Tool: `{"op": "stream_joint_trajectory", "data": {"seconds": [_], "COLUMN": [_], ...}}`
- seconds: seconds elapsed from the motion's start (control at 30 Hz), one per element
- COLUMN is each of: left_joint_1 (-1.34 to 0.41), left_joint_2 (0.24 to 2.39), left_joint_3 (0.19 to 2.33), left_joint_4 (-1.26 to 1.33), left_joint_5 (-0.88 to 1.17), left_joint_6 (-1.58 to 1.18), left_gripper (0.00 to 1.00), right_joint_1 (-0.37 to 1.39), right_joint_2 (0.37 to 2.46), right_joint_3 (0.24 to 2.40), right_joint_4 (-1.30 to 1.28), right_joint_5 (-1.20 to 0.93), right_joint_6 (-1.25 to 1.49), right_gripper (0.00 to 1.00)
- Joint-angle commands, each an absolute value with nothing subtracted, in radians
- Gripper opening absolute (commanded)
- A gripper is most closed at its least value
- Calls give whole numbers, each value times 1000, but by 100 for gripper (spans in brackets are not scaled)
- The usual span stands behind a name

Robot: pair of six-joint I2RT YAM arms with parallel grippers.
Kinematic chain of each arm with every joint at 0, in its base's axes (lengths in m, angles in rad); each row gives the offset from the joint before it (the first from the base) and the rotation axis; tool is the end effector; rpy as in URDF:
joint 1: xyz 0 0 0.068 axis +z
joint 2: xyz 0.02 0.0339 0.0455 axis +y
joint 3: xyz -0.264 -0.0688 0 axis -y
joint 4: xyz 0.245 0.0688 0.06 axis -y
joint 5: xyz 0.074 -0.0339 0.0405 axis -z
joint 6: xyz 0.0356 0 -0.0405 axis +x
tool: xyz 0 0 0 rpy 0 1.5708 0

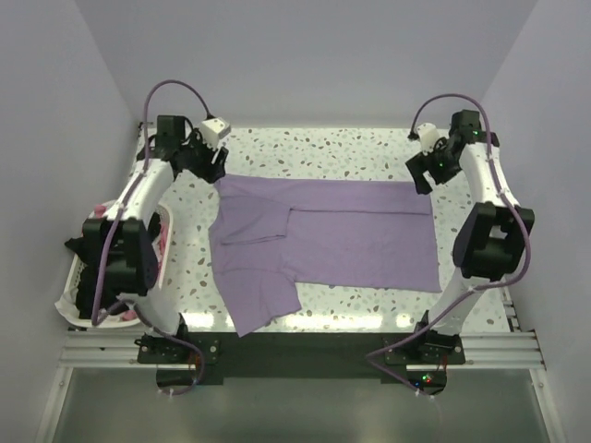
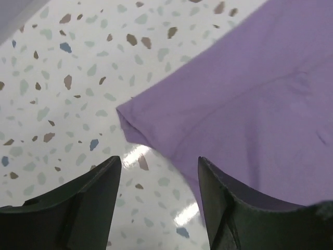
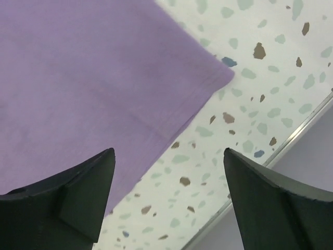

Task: Fold and stack the t-shirts
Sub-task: Fold the tshirt

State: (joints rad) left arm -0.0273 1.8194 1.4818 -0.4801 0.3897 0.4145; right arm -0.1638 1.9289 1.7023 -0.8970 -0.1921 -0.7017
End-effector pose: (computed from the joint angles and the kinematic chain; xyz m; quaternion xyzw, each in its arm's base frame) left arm 0.4086 -0.0247 0.2668 0.2694 0.8746 -0.1073 0.3887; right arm 0.4075 -0.0605 0.2659 -0.2784 0.9301 -0.0077 0.2396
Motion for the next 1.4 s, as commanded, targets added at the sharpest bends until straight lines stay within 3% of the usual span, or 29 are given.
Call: {"op": "stream_joint_trajectory", "data": {"seconds": [0.0,0.17,0.37,0.47,0.97,1.03,1.13,1.17,1.23,1.27,1.37], "left_joint_1": [-26,-26,-28,-28,-34,-44,-119,-144,-228,-251,-296], "left_joint_2": [1587,1388,1258,1226,1212,1200,1157,1143,1097,1083,1068], "left_joint_3": [1335,1102,942,899,813,796,741,723,663,643,600], "left_joint_4": [-624,-855,-904,-896,-867,-891,-897,-894,-862,-850,-812], "left_joint_5": [590,652,638,627,603,598,556,537,474,456,411], "left_joint_6": [677,927,999,1008,1051,1077,1115,1126,1126,1127,1137], "left_gripper": [66,66,66,66,68,68,66,65,63,63,59], "right_joint_1": [-163,-161,-158,-155,-140,-137,-137,-137,-137,-137,-137], "right_joint_2": [1749,1507,1293,1229,1255,1264,1267,1263,1252,1237,1217], "right_joint_3": [1628,1335,972,844,621,598,575,574,574,575,592], "right_joint_4": [-1161,-1275,-1203,-1123,-793,-741,-735,-733,-742,-744,-768], "right_joint_5": [-342,-298,-157,-97,-28,-17,-15,-14,-15,-15,-17], "right_joint_6": [-886,-1070,-1170,-1186,-1190,-1192,-1198,-1200,-1200,-1198,-1198], "right_gripper": [89,85,64,59,58,51,29,16,5,0,0]}}
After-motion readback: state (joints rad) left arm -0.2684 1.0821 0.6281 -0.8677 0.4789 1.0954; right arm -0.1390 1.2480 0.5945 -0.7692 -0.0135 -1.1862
